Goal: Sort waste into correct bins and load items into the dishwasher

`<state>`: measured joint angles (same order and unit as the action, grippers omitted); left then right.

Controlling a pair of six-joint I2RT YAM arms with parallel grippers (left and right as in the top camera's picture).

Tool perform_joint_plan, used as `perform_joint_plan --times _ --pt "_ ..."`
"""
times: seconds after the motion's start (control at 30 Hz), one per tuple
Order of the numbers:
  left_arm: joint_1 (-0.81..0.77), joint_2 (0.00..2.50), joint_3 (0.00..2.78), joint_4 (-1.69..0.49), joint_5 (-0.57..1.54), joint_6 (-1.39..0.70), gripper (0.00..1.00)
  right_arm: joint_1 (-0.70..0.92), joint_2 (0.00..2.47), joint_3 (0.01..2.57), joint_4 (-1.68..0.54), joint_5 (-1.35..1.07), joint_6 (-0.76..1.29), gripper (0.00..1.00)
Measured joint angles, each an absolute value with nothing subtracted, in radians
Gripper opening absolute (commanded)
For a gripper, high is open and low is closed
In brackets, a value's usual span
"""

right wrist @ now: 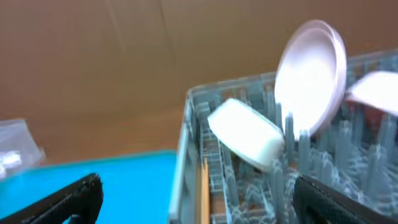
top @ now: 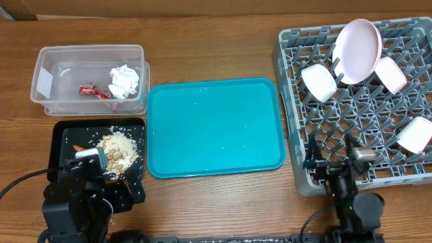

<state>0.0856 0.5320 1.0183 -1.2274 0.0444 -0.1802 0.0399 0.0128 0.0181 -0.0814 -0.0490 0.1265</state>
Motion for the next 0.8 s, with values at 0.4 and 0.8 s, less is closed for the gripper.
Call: perform_joint_plan --times 0.4,0.8 --pt "0.086 0.532 1.018 -1.227 0.044 -0.180 1.00 0.040 0.014 0.018 -0.089 -0.048 0.126 1.00" --pt "0.086 0.532 1.018 -1.227 0.044 -0.180 1.00 0.040 0.014 0.018 -0.090 -0.048 0.126 1.00"
